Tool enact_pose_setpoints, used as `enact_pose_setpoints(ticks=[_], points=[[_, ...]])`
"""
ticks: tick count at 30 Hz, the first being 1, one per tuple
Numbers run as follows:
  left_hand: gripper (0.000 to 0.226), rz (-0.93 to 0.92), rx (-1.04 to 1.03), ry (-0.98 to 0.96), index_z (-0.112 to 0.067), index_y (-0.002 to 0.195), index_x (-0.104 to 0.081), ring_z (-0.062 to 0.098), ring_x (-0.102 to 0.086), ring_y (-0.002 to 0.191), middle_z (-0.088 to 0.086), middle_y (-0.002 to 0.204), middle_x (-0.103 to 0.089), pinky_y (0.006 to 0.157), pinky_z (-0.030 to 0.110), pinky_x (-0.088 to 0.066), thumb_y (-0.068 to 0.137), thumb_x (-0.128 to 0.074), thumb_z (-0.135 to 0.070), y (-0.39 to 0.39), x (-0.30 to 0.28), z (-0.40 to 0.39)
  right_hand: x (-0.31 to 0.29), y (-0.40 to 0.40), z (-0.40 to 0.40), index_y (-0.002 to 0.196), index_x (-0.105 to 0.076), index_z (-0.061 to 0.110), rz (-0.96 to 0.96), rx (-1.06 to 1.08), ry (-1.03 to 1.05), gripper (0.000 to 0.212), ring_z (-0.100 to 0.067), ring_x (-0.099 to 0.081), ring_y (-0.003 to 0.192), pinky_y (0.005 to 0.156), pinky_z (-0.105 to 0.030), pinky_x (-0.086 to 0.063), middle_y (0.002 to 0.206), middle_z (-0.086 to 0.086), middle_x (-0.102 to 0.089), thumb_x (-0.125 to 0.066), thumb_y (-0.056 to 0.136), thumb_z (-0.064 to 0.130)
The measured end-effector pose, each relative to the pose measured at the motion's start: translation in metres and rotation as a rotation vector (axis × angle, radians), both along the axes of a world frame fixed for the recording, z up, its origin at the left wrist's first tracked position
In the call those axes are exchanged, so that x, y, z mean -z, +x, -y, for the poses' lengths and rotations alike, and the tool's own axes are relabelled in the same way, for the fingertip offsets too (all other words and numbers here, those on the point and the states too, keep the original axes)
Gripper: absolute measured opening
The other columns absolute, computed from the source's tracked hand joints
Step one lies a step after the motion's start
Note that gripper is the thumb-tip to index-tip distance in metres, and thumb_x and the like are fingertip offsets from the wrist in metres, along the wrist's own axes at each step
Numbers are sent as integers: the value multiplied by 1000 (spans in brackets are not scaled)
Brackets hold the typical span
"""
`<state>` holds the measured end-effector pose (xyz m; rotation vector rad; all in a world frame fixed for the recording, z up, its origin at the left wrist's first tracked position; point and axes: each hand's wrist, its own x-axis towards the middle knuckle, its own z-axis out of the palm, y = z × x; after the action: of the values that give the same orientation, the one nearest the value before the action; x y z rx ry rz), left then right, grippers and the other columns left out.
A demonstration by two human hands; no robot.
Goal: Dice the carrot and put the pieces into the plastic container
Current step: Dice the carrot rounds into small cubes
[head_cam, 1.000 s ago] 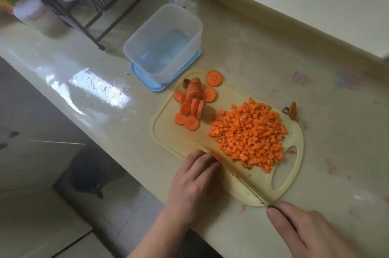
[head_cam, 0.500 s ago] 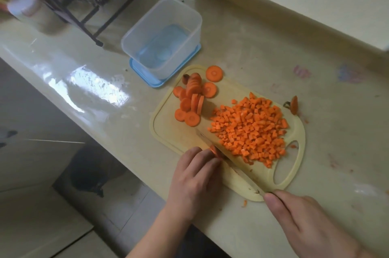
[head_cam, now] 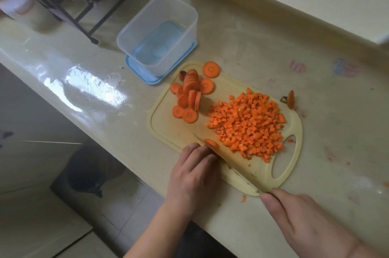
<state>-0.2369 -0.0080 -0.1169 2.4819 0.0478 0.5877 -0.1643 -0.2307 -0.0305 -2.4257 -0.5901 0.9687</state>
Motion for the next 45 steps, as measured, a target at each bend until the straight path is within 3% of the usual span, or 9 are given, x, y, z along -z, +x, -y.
enact_pose_setpoints(ticks=[4, 7, 15, 22, 27, 31, 36, 41, 45], points=[[13, 8, -13, 17, 0, 98, -77, 32, -64, 103, 15, 106, -71, 92, 37, -54, 88, -77, -8, -2, 0, 0, 2, 3, -7, 71, -53, 23, -11, 15, 68, 78, -9, -55, 65, 63, -33, -44, 70, 11, -61, -4, 74, 83], [14, 43, -16, 50, 1, 97, -77, 31, -63, 103, 15, 103, -71, 91, 37, -54, 85, -80, -6, -4, 0, 1, -4, 3, 2, 71, -56, 18, -31, 53, 95, 83, -8, -57, 62, 63, -32, -44, 66, 6, -62, -8, 74, 86], [19, 54, -14, 20, 3, 94, -77, 30, -62, 104, 15, 101, -72, 90, 36, -54, 76, -84, 2, -6, 0, -1, -10, -7, 17, 82, -59, 24, -30, 49, -24, 99, -3, -59, 71, 67, -20, -44, 71, 8, -64, 7, 59, 94], [10, 45, -32, 2, 0, 94, -78, 26, -65, 93, 12, 104, -73, 80, 36, -57, 91, -74, -9, -6, 5, 0, -2, -9, 0, 87, -50, 30, -9, -15, -104, 101, -12, -62, 77, 72, -32, -48, 72, 5, -62, 22, 52, 91], [12, 22, -28, -40, 0, 94, -77, 27, -67, 92, 11, 102, -71, 82, 35, -56, 94, -70, -11, -9, 1, 1, 2, 1, -15, 68, -46, 23, -14, 31, 79, 75, -12, -52, 59, 62, -36, -42, 59, 3, -55, -3, 75, 84], [13, 6, -41, -69, 1, 98, -77, 27, -66, 97, 13, 104, -70, 86, 34, -55, 94, -70, -9, -14, 2, -1, -8, 4, -6, 70, -49, 22, -50, 93, 152, 70, -10, -47, 51, 55, -27, -38, 58, -2, -55, -17, 77, 83], [16, 18, -48, -80, 3, 98, -76, 29, -67, 97, 14, 105, -70, 85, 35, -55, 96, -68, -11, -12, 4, 1, -11, -1, 0, 75, -55, 21, -41, 48, 96, 81, -9, -56, 60, 63, -28, -45, 62, 5, -62, -11, 73, 89], [11, -6, -50, -55, 4, 97, -76, 30, -69, 100, 15, 107, -72, 85, 38, -56, 87, -77, 0, -14, 10, 0, -14, -4, 3, 87, -51, 45, -40, 36, 50, 75, 1, -57, 66, 62, -18, -42, 72, 23, -63, 1, 63, 94], [8, 22, -63, -59, 1, 96, -77, 27, -69, 100, 11, 107, -72, 88, 33, -56, 92, -73, -4, -12, 7, 1, -3, -8, -7, 79, -51, 30, -6, -26, -39, 86, -9, -58, 70, 68, -32, -47, 67, 5, -62, 10, 64, 89]])
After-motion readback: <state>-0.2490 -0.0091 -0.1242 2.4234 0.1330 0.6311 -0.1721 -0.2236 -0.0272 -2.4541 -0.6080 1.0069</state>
